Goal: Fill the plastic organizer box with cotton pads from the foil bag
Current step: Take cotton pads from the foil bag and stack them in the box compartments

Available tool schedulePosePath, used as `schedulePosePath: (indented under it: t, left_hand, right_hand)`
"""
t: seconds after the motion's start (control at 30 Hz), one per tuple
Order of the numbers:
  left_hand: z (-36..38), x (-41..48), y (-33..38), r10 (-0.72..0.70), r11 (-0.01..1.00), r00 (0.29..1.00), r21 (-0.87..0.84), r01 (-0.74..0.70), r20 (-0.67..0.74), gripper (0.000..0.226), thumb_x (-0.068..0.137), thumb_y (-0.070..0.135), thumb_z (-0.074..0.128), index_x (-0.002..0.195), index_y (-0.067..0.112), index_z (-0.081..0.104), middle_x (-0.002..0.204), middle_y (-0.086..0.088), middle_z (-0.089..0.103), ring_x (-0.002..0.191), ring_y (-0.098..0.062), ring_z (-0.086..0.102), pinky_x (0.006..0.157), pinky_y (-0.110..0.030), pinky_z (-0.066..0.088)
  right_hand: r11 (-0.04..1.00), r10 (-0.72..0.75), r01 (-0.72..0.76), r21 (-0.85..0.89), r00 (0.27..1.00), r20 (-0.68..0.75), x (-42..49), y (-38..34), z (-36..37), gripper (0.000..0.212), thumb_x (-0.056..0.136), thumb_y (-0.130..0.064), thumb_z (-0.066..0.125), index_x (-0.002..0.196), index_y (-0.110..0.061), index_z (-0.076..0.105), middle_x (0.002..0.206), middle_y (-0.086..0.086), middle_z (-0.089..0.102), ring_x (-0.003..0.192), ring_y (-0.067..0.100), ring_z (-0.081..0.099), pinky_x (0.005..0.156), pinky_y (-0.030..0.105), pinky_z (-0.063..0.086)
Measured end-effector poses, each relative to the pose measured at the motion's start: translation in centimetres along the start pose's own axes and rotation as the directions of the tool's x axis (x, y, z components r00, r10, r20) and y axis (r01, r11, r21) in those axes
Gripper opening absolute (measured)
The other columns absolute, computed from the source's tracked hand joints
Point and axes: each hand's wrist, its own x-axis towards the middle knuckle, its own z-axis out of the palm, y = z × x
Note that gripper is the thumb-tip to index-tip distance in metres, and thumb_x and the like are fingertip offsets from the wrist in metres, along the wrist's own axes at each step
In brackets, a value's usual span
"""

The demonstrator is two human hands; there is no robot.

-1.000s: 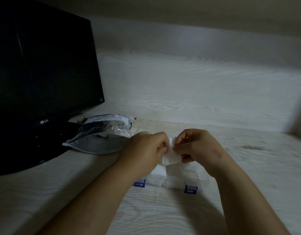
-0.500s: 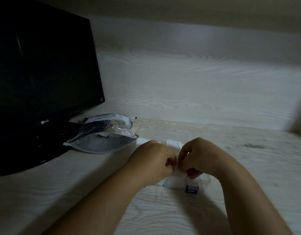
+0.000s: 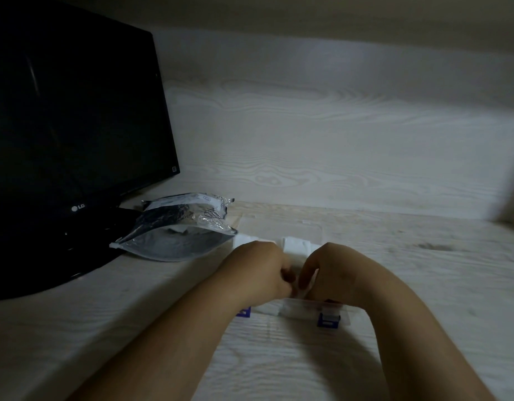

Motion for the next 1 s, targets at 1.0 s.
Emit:
schedulePosePath:
  t: [1.0]
  left_hand:
    - [-1.5, -1.1, -8.5, -0.526, 0.843, 0.811, -0.033, 0.536, -0.258, 0.028, 0.077, 0.017, 0.052, 0.098, 0.015, 0.071, 0.106, -0.006, 0.068, 0.1, -0.027, 0.062, 0.086, -0.035, 0.052]
  right_hand:
    - [0.976, -0.198, 0.218, 0.028, 0.926, -0.322, -0.1, -0.2, 0.5, 0.017, 0.085, -0.018, 0.06, 0.081, -0.026, 0.074, 0.077, -0.014, 0.065, 0.072, 0.006, 0.063, 0.068, 0.023, 0.056]
